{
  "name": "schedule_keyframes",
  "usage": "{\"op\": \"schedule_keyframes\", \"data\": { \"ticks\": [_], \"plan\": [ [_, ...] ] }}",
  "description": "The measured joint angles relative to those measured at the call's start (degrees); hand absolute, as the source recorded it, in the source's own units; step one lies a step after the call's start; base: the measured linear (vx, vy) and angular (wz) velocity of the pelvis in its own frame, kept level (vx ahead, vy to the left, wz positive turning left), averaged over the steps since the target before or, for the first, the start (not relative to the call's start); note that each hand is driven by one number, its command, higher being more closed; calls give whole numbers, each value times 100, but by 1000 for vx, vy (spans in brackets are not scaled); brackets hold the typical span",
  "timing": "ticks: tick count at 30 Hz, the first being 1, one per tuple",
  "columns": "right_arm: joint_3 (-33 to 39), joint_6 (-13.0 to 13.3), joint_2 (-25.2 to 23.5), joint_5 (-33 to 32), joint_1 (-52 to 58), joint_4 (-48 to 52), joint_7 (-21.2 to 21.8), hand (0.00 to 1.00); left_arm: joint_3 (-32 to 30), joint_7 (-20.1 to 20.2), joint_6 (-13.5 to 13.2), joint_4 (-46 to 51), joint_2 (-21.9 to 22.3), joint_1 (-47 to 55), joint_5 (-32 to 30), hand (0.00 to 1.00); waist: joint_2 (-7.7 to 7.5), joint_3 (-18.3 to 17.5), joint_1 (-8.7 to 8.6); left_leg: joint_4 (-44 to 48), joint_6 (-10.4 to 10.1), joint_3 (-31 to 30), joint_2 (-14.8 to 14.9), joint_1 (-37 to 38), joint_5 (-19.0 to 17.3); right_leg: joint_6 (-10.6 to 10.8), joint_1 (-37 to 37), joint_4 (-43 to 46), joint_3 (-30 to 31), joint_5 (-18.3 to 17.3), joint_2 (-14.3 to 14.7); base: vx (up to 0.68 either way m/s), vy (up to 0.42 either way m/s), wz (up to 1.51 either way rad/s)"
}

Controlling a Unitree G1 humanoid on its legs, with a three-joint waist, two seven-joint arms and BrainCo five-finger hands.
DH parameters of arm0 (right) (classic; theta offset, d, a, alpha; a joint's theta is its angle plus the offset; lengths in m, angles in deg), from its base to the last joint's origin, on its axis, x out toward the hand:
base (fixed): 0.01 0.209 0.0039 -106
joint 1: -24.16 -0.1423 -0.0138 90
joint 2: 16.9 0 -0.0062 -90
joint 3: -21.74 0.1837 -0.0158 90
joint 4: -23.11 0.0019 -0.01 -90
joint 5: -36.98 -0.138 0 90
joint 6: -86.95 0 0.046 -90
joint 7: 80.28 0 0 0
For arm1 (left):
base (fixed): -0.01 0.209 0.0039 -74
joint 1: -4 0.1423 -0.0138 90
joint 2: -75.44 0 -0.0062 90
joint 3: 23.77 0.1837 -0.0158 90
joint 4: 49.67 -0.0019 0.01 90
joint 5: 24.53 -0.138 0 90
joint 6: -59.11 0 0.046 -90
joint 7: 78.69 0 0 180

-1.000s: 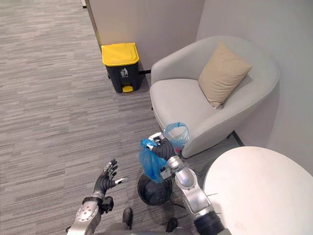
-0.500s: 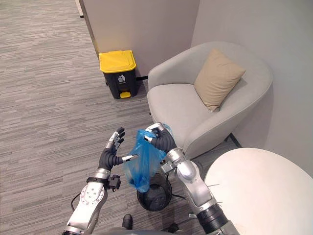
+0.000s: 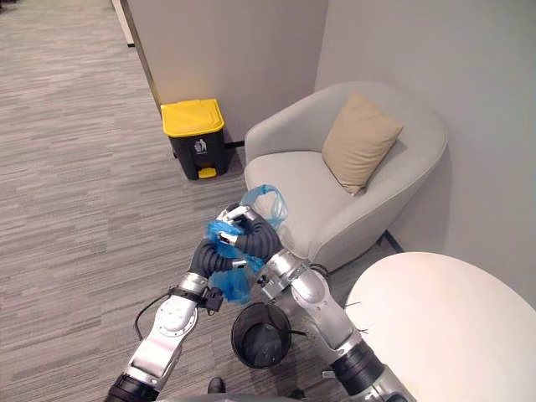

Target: Gather rubbish on tea table into small bin, then transfer packed bag to large trash can.

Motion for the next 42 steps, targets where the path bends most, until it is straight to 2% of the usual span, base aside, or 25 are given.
{"op": "schedule_keyframes", "data": {
  "ticks": [5,11,15,21,36,42],
  "plan": [
    [-188,-2,7,-159,-114,0,-23,100,69,-220,40,-276,49,-61,-115,0,-4,-6,-63,-2,0,19,5,-2,1,2,-8,-22,25,15,10,4,1,-2],
    [-213,-43,48,-159,-173,-2,-108,100,96,-288,78,-634,233,-252,-117,0,-4,-9,-75,-3,0,43,9,-2,0,-1,-26,-31,66,21,18,15,1,-4],
    [-221,-108,241,-155,-227,-4,-166,100,104,-334,60,-975,236,-256,-117,0,5,-87,-71,-2,-1,55,31,-40,0,-20,-25,-151,102,93,50,4,-2,-4],
    [-190,-174,253,-153,-241,-7,-274,100,101,-329,44,-1312,229,-210,-115,0,21,-110,-72,-2,-1,47,40,-50,0,-25,-24,-173,112,113,65,0,-1,-1],
    [-144,-170,-64,-279,-866,-7,-252,100,-197,-332,160,-1351,361,36,-110,0,19,-112,-66,-8,-1,48,24,-9,2,-22,-2,-152,111,113,47,0,0,0],
    [-433,-166,-90,-422,-919,-7,-252,100,-194,-337,166,-1363,395,36,-221,0,6,-124,-66,-9,-1,54,23,-2,3,-20,-2,-150,118,114,45,0,0,0]
  ]
}}
